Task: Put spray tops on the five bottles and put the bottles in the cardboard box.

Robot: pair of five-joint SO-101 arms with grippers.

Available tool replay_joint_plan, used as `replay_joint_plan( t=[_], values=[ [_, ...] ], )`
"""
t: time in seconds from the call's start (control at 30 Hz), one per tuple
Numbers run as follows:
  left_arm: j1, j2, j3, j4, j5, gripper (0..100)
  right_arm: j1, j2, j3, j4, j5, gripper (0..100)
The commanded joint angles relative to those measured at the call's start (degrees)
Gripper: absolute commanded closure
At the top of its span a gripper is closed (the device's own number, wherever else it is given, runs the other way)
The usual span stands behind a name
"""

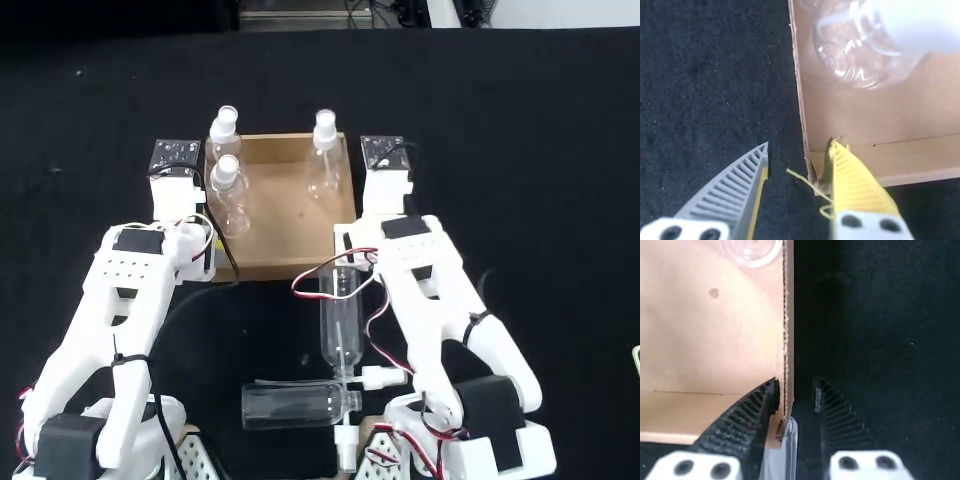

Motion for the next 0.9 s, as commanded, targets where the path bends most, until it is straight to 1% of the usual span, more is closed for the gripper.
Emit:
replay_joint_plan(
  t=[0.0, 0.2, 0.43, 0.53, 0.63, 0.73, 0.87],
  values=[
    [0.13, -1.58, -2.59, -0.53, 0.53, 82, 1.23, -5.32, -0.66, 0.88, 0.26, 90.0],
    [0.31, -1.67, -2.68, 1.58, 0.62, 82, 1.14, -7.96, 2.24, -2.2, 0.62, 90.0],
    [0.22, -1.67, -4.26, 1.93, 0.7, 82, 1.32, -8.66, 1.98, -1.58, 0.62, 89.9],
    [0.22, -1.67, -5.85, 2.9, 0.7, 82, 1.41, -11.21, -0.22, 2.37, 0.7, 89.9],
    [0.22, -1.67, -8.57, 6.68, 0.7, 82, 1.41, -15.69, -2.33, 7.47, 0.7, 89.9],
    [0.22, -1.76, -10.95, 10.29, 0.7, 82, 1.41, -20.26, -2.59, 10.02, 4.48, 89.9],
    [0.13, -1.76, -11.56, 12.31, 0.7, 82, 1.41, -24.31, -3.03, 13.98, 9.85, 89.9]
  ],
)
